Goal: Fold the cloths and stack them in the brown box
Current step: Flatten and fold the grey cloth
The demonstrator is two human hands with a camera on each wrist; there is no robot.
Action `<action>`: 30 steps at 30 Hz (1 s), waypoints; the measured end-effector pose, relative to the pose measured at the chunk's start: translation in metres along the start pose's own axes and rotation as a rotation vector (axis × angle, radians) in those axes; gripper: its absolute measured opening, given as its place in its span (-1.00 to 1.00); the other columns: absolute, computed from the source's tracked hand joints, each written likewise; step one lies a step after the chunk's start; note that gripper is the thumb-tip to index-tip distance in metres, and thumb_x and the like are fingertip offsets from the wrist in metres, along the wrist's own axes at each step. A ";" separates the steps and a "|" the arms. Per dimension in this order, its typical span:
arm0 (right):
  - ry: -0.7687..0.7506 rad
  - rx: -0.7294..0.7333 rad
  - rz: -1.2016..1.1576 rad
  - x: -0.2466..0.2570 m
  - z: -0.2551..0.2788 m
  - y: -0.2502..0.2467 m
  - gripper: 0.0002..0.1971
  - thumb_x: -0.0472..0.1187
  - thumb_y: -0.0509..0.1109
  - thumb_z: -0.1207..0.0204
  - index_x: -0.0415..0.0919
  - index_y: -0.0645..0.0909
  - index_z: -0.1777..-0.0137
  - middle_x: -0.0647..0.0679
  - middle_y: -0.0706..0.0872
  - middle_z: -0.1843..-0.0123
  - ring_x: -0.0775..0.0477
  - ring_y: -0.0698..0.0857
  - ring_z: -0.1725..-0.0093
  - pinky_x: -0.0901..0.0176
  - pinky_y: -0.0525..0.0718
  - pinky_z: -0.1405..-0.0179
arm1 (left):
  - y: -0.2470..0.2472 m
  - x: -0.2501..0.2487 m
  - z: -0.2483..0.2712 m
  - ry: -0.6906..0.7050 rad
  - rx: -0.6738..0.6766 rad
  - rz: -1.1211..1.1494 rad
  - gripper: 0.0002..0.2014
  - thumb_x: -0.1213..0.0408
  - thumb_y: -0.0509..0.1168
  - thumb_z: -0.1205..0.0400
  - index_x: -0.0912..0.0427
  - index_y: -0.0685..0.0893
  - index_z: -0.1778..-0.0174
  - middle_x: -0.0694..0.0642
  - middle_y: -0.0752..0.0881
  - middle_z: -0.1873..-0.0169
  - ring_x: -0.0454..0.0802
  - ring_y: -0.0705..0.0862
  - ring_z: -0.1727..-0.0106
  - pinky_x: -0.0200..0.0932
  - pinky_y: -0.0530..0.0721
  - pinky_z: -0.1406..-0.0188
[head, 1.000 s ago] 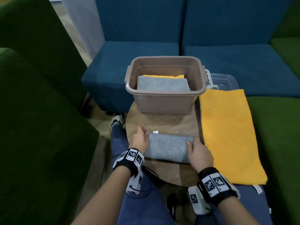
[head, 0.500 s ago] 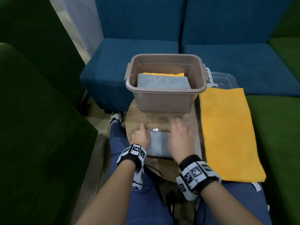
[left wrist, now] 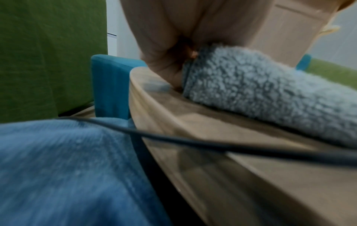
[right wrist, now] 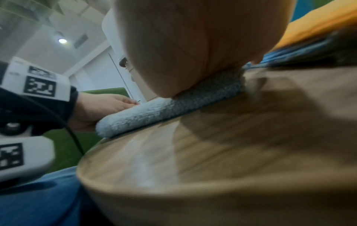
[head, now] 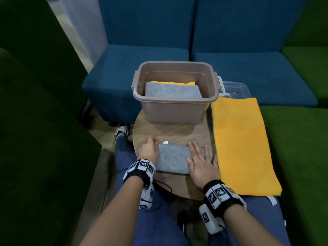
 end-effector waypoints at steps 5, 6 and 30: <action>0.031 0.014 -0.043 0.002 -0.009 -0.004 -0.47 0.14 -0.16 -0.75 0.17 -0.07 -0.70 0.21 -0.15 -0.74 -0.18 -0.22 -0.72 -0.26 -0.19 -0.65 | -0.002 -0.008 -0.001 -0.028 -0.010 -0.036 -0.79 0.24 0.03 -0.78 0.25 0.48 -0.19 0.32 0.70 0.08 0.32 0.67 0.03 0.08 0.61 0.09; 0.033 0.014 -0.044 0.001 -0.012 -0.005 -0.48 0.14 -0.16 -0.75 0.17 -0.05 -0.70 0.20 -0.15 -0.74 -0.19 -0.22 -0.72 -0.27 -0.18 -0.65 | -0.003 -0.011 -0.003 -0.039 -0.008 -0.062 -0.79 0.24 0.02 -0.78 0.26 0.47 -0.21 0.33 0.69 0.07 0.32 0.67 0.02 0.10 0.62 0.09; 0.023 -0.024 0.061 0.009 -0.015 -0.014 -0.40 0.12 -0.11 -0.76 0.06 -0.18 -0.73 0.11 -0.21 -0.75 -0.23 -0.26 -0.71 -0.34 -0.25 -0.62 | 0.020 0.001 0.003 0.247 0.315 -0.511 -0.40 -0.12 -0.22 -0.76 -0.07 -0.30 -0.68 -0.07 -0.22 -0.70 0.10 -0.27 -0.70 0.16 -0.27 -0.63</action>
Point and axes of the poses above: each hand's wrist, its own z-axis away from the middle knuckle, its own y-axis out of the palm, x = y × z, the point moved 3 cm from there along -z, towards the middle knuckle
